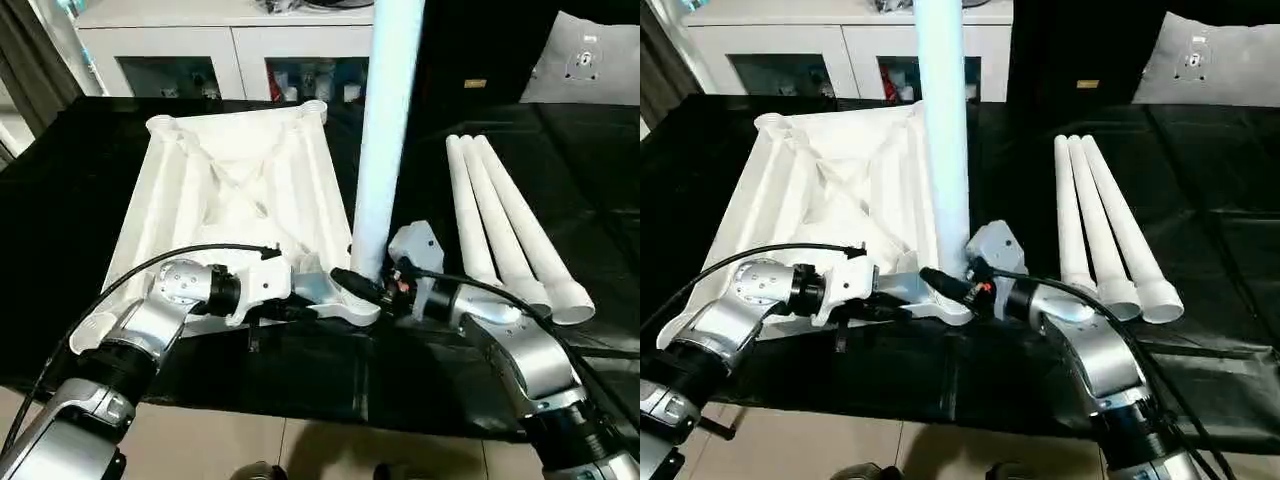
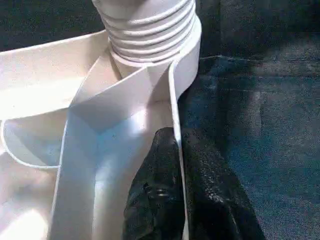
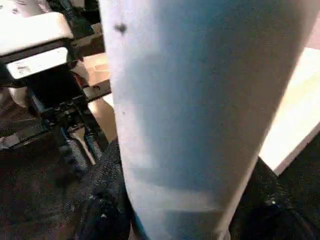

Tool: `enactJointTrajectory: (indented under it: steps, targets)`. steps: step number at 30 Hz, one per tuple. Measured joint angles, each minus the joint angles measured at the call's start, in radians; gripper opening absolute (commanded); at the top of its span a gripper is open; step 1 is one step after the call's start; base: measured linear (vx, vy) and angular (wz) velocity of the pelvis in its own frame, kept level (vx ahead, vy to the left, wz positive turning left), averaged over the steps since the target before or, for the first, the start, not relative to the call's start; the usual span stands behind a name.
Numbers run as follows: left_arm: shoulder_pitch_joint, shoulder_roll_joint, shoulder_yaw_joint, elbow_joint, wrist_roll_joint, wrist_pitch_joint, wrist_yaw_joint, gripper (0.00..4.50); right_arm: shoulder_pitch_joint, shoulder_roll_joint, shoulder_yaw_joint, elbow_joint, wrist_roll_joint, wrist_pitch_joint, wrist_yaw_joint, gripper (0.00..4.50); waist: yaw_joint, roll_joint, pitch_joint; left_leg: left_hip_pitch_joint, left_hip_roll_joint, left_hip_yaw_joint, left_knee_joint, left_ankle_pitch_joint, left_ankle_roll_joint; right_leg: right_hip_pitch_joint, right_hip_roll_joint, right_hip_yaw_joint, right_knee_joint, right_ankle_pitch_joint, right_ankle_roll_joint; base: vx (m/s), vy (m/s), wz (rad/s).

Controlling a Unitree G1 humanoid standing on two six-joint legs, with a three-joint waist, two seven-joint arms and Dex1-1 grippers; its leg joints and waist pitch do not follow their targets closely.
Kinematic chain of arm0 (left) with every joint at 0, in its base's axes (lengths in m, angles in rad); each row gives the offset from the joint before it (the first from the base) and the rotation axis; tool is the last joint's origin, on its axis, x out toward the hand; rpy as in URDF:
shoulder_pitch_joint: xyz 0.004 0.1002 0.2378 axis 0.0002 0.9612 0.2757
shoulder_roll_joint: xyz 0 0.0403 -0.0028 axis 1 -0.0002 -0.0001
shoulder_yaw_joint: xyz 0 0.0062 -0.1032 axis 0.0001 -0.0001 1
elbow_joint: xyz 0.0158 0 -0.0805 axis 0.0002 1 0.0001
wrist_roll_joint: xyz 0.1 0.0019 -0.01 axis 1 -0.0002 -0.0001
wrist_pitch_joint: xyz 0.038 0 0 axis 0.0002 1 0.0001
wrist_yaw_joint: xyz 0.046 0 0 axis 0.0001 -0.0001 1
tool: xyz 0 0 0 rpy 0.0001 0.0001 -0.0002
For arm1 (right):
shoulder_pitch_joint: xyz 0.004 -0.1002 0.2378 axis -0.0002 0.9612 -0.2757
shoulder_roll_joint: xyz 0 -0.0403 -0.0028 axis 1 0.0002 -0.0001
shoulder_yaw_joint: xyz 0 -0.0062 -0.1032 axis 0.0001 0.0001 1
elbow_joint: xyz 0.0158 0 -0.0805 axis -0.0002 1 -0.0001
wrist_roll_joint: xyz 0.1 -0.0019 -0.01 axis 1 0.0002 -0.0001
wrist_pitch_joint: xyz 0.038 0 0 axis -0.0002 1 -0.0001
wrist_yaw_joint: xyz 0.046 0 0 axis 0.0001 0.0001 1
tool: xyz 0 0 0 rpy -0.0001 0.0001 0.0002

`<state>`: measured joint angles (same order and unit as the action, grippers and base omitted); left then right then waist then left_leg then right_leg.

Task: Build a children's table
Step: Insert table leg to table base

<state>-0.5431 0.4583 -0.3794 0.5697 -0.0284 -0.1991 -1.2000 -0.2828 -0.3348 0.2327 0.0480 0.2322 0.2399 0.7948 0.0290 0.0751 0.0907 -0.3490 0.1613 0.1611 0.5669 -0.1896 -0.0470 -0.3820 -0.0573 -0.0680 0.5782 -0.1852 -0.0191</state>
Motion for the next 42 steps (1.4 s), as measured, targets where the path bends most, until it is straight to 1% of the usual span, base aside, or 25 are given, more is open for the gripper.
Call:
enactJointTrajectory:
  steps: [4, 10, 12, 17, 21, 22, 24, 26, 27, 29, 32, 33, 35, 36, 39, 42]
  targets:
    - [-0.006, 0.004, 0.000, 0.000, -0.013, 0.000, -0.037, 0.00, 0.004, -0.025, 0.002, 0.000, 0.010, -0.029, 0.068, 1.91, 0.004, 0.000, 0.000, -0.001, 0.000, 0.002, -0.006, -0.003, -0.004, 0.000, 0.000, 0.000, -0.001, -0.003, -0.005, 0.000, 0.000, 0.00]
    - [-0.066, 0.000, -0.003, 0.068, -0.006, -0.012, -0.077, 0.00, 0.008, -0.030, 0.002, -0.001, 0.011, -0.058, 0.101, 1.91, 0.004, 0.000, 0.002, -0.001, 0.000, 0.003, -0.011, -0.005, -0.006, -0.001, 0.000, 0.000, -0.002, -0.009, -0.007, 0.000, 0.000, 0.00]
    - [-0.080, 0.000, -0.004, 0.077, 0.004, -0.016, -0.083, 0.00, 0.008, -0.030, 0.003, -0.001, 0.011, -0.068, 0.101, 1.91, 0.003, 0.000, 0.004, -0.001, 0.000, 0.003, -0.011, -0.006, -0.006, -0.001, 0.000, 0.000, -0.002, -0.009, -0.007, 0.000, 0.000, 0.00]
    - [-0.083, 0.005, -0.003, 0.082, 0.003, -0.025, -0.089, 0.00, 0.009, -0.023, 0.004, 0.004, 0.009, -0.081, 0.102, 1.91, 0.002, 0.001, 0.007, 0.001, 0.000, 0.004, -0.012, -0.007, -0.007, -0.001, 0.000, 0.000, -0.002, -0.010, -0.006, 0.000, 0.000, 0.00]
    - [-0.078, 0.019, 0.003, 0.080, -0.002, -0.022, -0.098, 0.00, 0.003, 0.013, 0.004, 0.035, 0.007, -0.104, 0.093, 1.91, -0.001, 0.000, 0.008, 0.002, 0.001, 0.004, -0.014, -0.007, -0.007, -0.001, 0.000, 0.000, -0.002, -0.012, -0.003, 0.000, 0.000, 0.00]
    - [-0.056, 0.029, 0.017, 0.056, -0.007, -0.010, -0.092, 0.00, -0.006, 0.032, 0.005, 0.055, 0.000, -0.119, 0.078, 1.91, -0.007, -0.001, 0.008, 0.002, 0.001, 0.005, -0.015, -0.007, -0.007, -0.002, 0.000, 0.000, -0.002, -0.012, -0.003, 0.000, 0.000, 0.00]
    - [0.015, 0.050, 0.065, -0.024, -0.018, 0.037, -0.046, 0.00, -0.017, 0.091, 0.013, 0.100, -0.011, -0.158, 0.019, 1.91, -0.030, -0.002, 0.009, 0.001, 0.002, 0.006, -0.015, -0.007, -0.009, -0.004, 0.001, 0.000, -0.001, -0.012, -0.003, 0.000, 0.000, 0.00]
    - [0.045, 0.057, 0.079, -0.070, -0.018, 0.071, -0.014, 0.00, -0.030, 0.101, 0.021, 0.119, -0.016, -0.168, -0.005, 1.91, -0.041, -0.002, 0.010, 0.001, 0.002, 0.006, -0.015, -0.007, -0.008, -0.005, 0.001, 0.000, -0.001, -0.012, -0.003, 0.000, 0.000, 0.00]
    - [0.072, 0.056, 0.090, -0.110, -0.017, 0.100, 0.020, 0.00, -0.035, 0.114, 0.019, 0.130, -0.026, -0.172, -0.027, 1.91, -0.050, -0.003, 0.010, 0.001, 0.002, 0.007, -0.015, -0.007, -0.008, -0.005, 0.001, 0.001, -0.001, -0.012, -0.003, 0.000, 0.000, 0.00]
    - [0.112, 0.049, 0.106, -0.176, -0.015, 0.151, 0.077, 0.00, -0.045, 0.134, 0.012, 0.152, -0.036, -0.183, -0.064, 1.91, -0.057, -0.004, 0.010, 0.001, 0.002, 0.008, -0.015, -0.007, -0.008, -0.006, 0.001, 0.002, -0.001, -0.012, -0.003, 0.000, 0.000, 0.00]
    - [0.190, 0.022, 0.143, -0.308, -0.011, 0.265, 0.188, 0.00, -0.079, 0.172, -0.004, 0.199, -0.058, -0.194, -0.142, 1.91, -0.071, -0.006, 0.011, -0.001, 0.002, 0.010, -0.015, -0.007, -0.009, -0.009, 0.001, 0.002, -0.001, -0.012, -0.003, 0.000, 0.000, 0.00]
    - [0.222, 0.006, 0.158, -0.369, -0.008, 0.323, 0.235, 0.00, -0.092, 0.189, -0.008, 0.222, -0.069, -0.208, -0.175, 1.91, -0.076, -0.006, 0.012, -0.002, 0.002, 0.010, -0.015, -0.007, -0.009, -0.010, 0.001, 0.002, -0.001, -0.012, -0.003, 0.000, 0.000, 0.00]
    - [0.262, -0.011, 0.176, -0.451, -0.004, 0.405, 0.294, 0.00, -0.114, 0.217, -0.011, 0.251, -0.074, -0.213, -0.219, 1.91, -0.080, -0.005, 0.012, -0.005, 0.003, 0.011, -0.016, -0.007, -0.009, -0.014, 0.001, 0.003, 0.000, -0.012, -0.004, 0.000, 0.000, 0.00]
    - [0.299, -0.031, 0.189, -0.523, 0.008, 0.471, 0.343, 0.00, -0.133, 0.243, -0.018, 0.275, -0.074, -0.222, -0.253, 1.91, -0.085, -0.005, 0.012, -0.008, 0.004, 0.011, -0.016, -0.007, -0.009, -0.017, 0.001, 0.002, 0.000, -0.009, -0.009, 0.000, 0.000, 0.00]
    - [0.332, -0.085, 0.189, -0.622, 0.029, 0.592, 0.441, 0.00, -0.163, 0.273, -0.038, 0.325, -0.075, -0.227, -0.301, 1.91, -0.086, -0.004, 0.011, -0.010, 0.004, 0.012, -0.016, -0.007, -0.008, -0.018, 0.002, 0.002, 0.000, -0.010, -0.010, 0.000, 0.000, 0.00]
    - [0.331, -0.110, 0.179, -0.642, 0.037, 0.628, 0.481, 0.00, -0.177, 0.286, -0.052, 0.347, -0.073, -0.227, -0.312, 1.91, -0.078, -0.004, 0.011, -0.011, 0.005, 0.012, -0.016, -0.006, -0.006, -0.018, 0.002, 0.000, 0.000, -0.010, -0.010, 0.000, 0.000, 0.00]
